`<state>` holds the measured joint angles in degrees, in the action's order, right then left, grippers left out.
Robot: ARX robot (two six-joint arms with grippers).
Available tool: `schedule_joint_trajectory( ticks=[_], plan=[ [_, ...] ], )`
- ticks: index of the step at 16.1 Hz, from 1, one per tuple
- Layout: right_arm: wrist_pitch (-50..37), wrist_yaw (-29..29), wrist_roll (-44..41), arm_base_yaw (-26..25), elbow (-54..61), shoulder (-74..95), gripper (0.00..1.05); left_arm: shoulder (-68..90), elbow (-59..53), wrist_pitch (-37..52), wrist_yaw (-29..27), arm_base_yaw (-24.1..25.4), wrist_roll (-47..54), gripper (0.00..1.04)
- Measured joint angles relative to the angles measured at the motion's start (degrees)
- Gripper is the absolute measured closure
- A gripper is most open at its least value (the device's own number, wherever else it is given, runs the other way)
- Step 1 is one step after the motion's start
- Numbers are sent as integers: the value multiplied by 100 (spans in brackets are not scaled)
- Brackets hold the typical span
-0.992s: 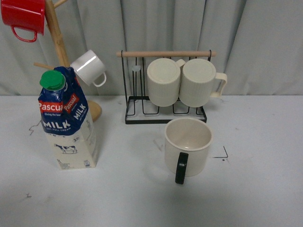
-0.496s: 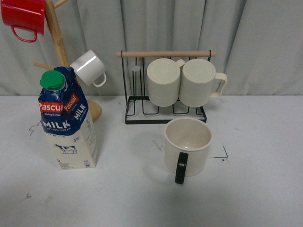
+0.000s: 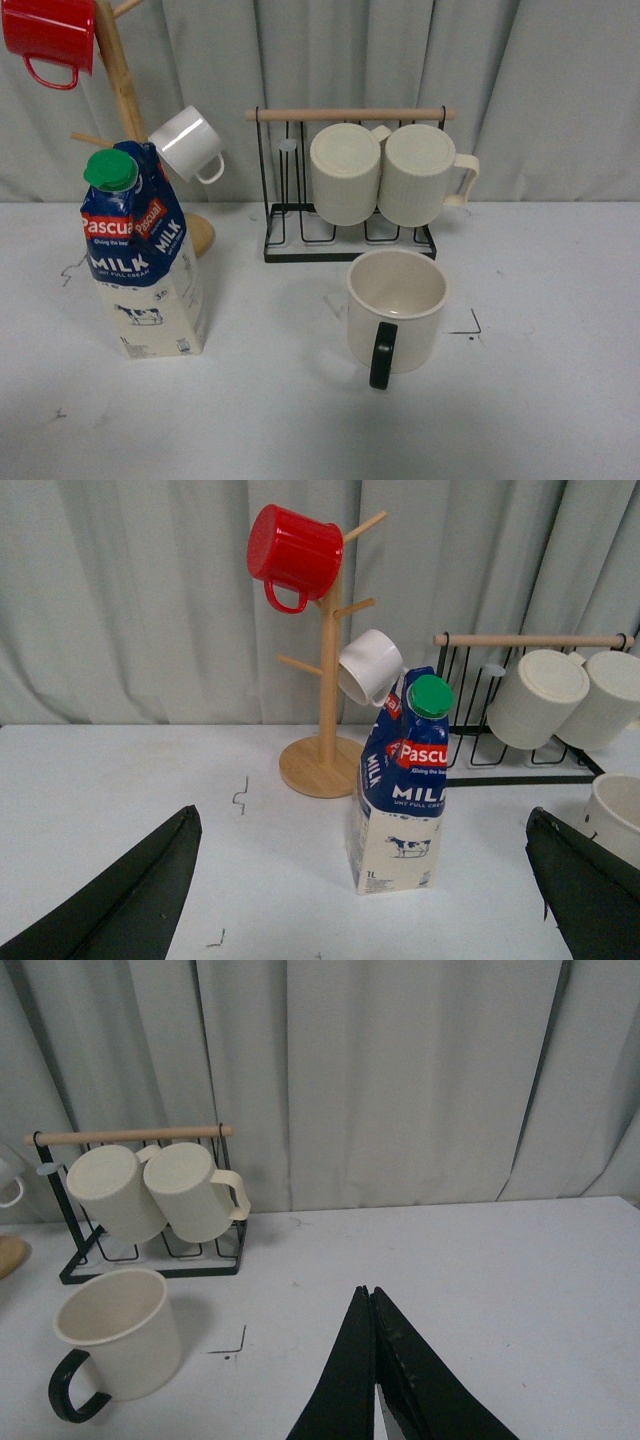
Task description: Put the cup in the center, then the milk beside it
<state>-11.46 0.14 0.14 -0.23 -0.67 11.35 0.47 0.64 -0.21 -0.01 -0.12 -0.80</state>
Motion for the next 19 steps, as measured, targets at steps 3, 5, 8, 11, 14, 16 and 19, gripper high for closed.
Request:
schedule_joint_trajectory(
  ticks=[3,5,8,11,14,16,19],
  plan=[
    [125,0,0,0,0,-127,103,0,0,2,0,0,0,7],
    [669,0,0,0,-7,-474,103,0,0,2,0,0,0,7],
    [1062,-17,0,0,-4,-1108,103,0,0,-2,4,0,0,7],
    [1211,-13,-4,0,-2,-1106,102,0,0,4,-2,0,0,7],
    [1174,-15,-2,0,-2,-1110,79,0,0,-2,2,0,0,7],
    [1167,-15,-2,0,-2,-1110,63,0,0,2,0,0,0,7],
    [1165,-15,-2,0,-2,-1110,7,4680,2599,616,-81,13,-1934,7]
  ],
)
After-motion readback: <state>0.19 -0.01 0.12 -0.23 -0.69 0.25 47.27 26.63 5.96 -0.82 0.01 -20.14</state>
